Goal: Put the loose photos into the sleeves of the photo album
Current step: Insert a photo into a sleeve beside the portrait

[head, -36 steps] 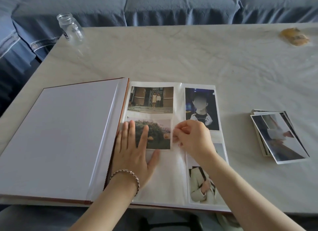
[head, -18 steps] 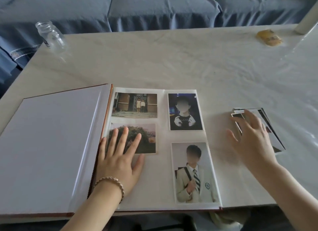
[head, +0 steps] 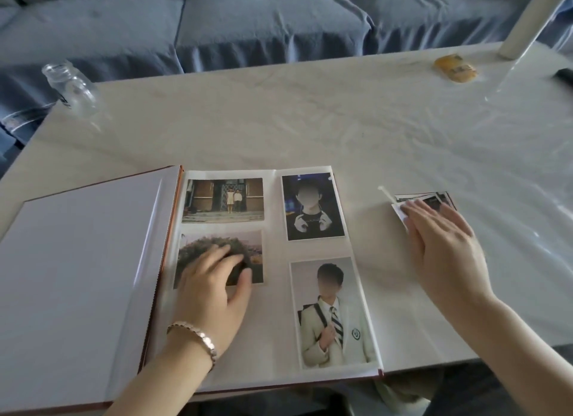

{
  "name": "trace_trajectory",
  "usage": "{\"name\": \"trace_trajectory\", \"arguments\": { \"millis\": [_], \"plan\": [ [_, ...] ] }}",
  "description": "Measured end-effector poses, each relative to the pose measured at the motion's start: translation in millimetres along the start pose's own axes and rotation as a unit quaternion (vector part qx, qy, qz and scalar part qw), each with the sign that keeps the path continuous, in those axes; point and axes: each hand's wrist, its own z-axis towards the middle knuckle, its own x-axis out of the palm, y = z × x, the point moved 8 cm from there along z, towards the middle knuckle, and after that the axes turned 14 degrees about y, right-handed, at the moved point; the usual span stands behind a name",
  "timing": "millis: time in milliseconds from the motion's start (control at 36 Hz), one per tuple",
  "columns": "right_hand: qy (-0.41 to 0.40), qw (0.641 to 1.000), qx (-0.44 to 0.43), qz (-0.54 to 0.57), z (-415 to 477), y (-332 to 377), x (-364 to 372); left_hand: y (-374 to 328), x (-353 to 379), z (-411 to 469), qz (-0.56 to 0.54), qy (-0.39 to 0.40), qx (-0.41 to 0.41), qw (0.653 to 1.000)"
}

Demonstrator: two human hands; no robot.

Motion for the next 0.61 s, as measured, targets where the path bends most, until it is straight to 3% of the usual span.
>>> {"name": "trace_trajectory", "arguments": {
  "millis": [56,83,167,194,222,306,361,444,528,611],
  "plan": [
    [0.004,0.994,-0.103,0.017,-4,35,-3,-11,-1,1,-0.192,0.03,-0.019,0.981],
    [0.015,0.988,-0.152,0.019,-7,51,-2,-17,6,2,-0.303,0.08,-0.042,0.949],
    [0.065,0.962,-0.264,0.028,-23,90,8,-40,31,-2,-0.571,0.22,-0.114,0.783],
    [0.082,0.953,-0.291,0.028,-29,99,13,-47,31,-5,-0.597,0.24,-0.115,0.757],
    [0.098,0.944,-0.314,0.026,-34,107,18,-51,29,-7,-0.594,0.238,-0.109,0.761],
    [0.154,0.939,-0.3,0.062,-41,112,32,-43,13,-8,-0.455,0.161,-0.094,0.871],
    [0.181,0.947,-0.215,0.157,-36,103,35,-37,5,-10,-0.399,0.131,-0.081,0.904],
    [0.19,0.933,-0.001,0.307,-26,77,36,-30,-6,-11,-0.365,0.116,-0.059,0.922],
    [0.264,0.835,0.18,0.448,-30,59,57,-26,-14,-11,-0.336,0.12,-0.03,0.934],
    [0.341,0.721,0.199,0.569,-32,68,68,-25,-16,-12,-0.282,0.153,-0.008,0.947]
  ]
}}
